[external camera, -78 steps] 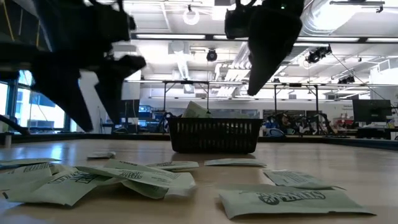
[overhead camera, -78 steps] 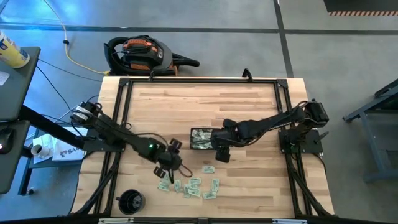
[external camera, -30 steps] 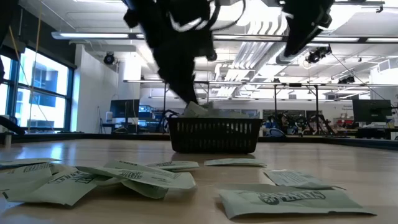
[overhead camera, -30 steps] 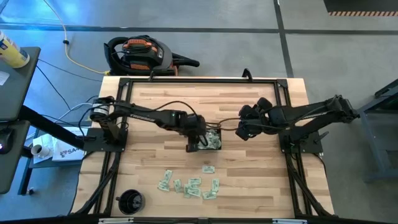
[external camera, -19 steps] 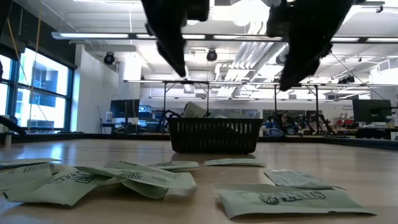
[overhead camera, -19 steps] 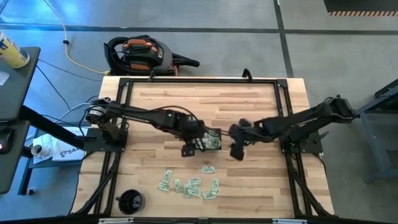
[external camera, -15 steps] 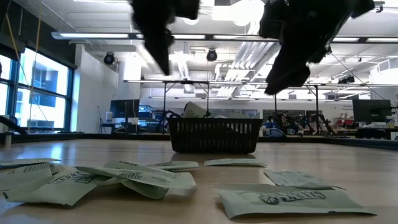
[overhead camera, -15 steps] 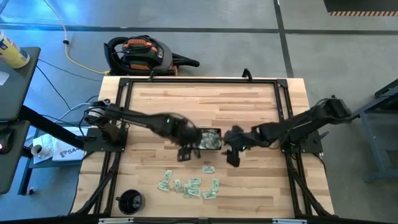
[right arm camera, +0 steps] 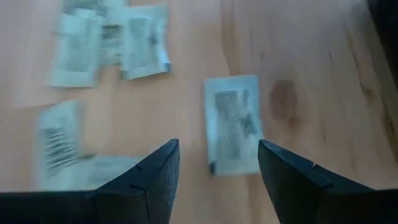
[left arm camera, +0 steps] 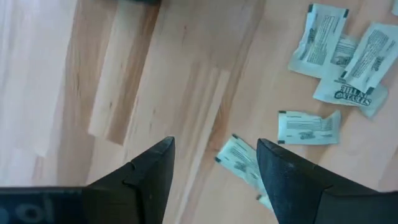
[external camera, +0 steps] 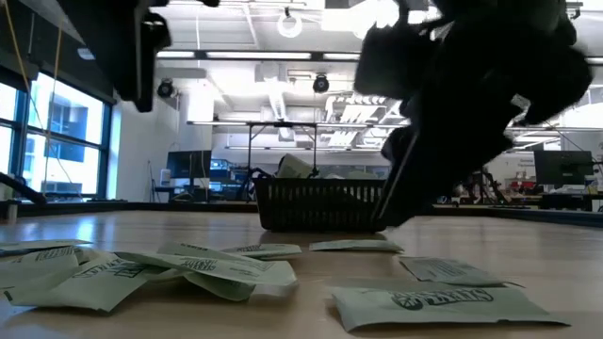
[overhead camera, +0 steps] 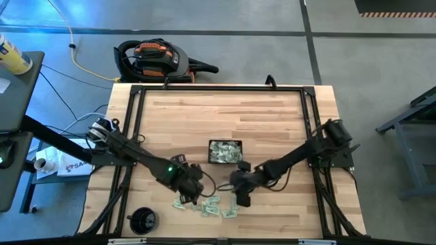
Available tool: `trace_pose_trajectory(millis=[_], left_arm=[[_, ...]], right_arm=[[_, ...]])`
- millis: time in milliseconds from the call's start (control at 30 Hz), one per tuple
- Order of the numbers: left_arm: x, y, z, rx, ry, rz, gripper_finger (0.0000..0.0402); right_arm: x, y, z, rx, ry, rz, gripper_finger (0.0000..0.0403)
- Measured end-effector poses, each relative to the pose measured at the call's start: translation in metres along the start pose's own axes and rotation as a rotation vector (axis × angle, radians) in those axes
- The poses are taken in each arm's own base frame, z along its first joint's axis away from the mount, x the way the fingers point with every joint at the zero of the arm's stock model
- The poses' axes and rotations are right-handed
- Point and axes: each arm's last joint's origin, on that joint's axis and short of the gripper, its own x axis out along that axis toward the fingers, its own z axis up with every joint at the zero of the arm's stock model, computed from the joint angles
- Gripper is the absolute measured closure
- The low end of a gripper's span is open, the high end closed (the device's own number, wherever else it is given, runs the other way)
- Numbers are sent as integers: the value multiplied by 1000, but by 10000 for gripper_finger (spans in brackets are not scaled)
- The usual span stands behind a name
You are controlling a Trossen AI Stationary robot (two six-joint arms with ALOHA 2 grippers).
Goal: Pick and place Stevia / Truvia into bins
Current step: Put the green stevia packet into the black basket
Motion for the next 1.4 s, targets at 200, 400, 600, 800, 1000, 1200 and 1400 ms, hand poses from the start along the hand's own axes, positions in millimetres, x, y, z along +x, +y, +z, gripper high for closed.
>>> trace_pose_trajectory(millis=[200,400,600,800,1000,1200,1400], left_arm=[[-4,-13,-14,-64,-8,-6,145],[-9,-19,-33,-79,26,46,158],[-17,-23,-53,-110,36,113,167],[-17,-27,-68,-147,4,144,168],[17,-24,-97,-315,-15,10,169],[46,-19,-116,-545,-30,-155,169],[58,-24,-113,-680,20,-188,169]], right_arm=[[27,4,2,-38,58,-123,195],[35,-1,-1,-37,129,-134,269],[30,-1,3,-32,145,-137,391],[-17,11,25,-56,136,-211,386],[-76,-14,69,-24,-3,-382,389],[-67,-80,88,83,74,-323,394],[-42,-109,87,141,170,-205,351]])
